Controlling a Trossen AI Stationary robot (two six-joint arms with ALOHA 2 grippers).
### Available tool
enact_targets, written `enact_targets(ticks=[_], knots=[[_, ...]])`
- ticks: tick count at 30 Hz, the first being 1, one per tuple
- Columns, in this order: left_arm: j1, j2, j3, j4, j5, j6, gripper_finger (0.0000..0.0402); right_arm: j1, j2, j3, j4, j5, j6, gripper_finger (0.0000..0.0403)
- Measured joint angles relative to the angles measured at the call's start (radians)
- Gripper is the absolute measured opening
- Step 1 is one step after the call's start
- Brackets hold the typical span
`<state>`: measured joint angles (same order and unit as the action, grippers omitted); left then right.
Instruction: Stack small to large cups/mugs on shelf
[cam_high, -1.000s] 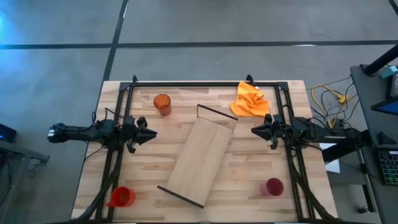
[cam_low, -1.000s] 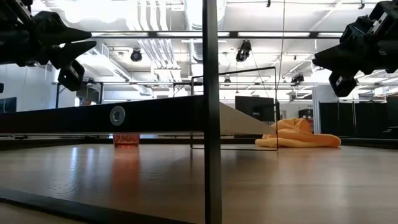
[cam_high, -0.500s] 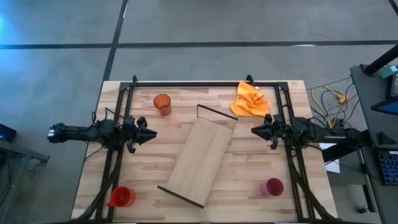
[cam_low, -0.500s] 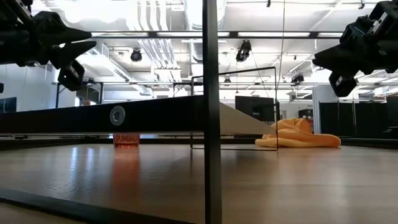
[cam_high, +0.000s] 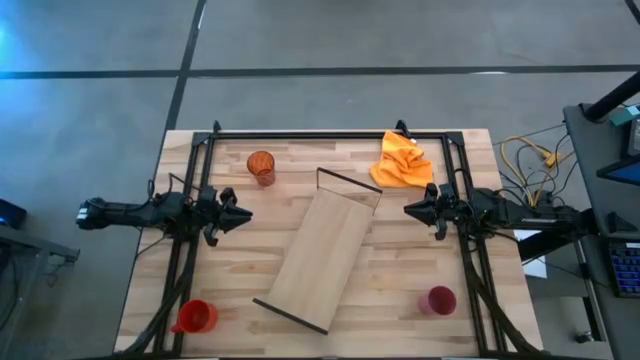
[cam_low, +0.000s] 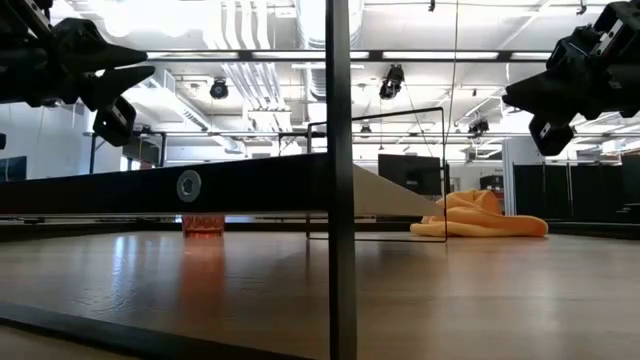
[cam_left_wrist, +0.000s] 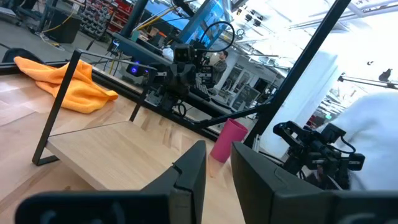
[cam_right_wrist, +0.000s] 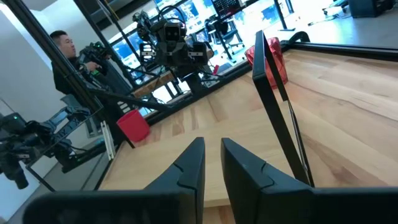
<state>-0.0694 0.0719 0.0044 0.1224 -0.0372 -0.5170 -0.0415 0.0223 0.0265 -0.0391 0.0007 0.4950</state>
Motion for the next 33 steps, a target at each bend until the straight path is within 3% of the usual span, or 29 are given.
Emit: enact_targets(ticks=[10, 19, 25, 33], knots=[[0.000, 0.000, 0.000, 0.000, 0.000, 0.000, 0.0061, 0.000, 0.000, 0.000, 0.000, 0.000, 0.003, 0.0047], [0.000, 0.000, 0.000, 0.000, 0.000, 0.002, 0.0061, 0.000, 0.000, 0.000, 0.000, 0.000, 0.148, 0.0047], [0.000, 0.000, 0.000, 0.001, -0.001, 0.004, 0.0061, 0.000, 0.000, 0.000, 0.006, 0.001, 0.144, 0.0047], [0.000, 0.000, 0.000, 0.088, -0.003, -0.008, 0.0061, 0.000, -0.001, 0.000, 0.060, 0.118, 0.164, 0.0047]])
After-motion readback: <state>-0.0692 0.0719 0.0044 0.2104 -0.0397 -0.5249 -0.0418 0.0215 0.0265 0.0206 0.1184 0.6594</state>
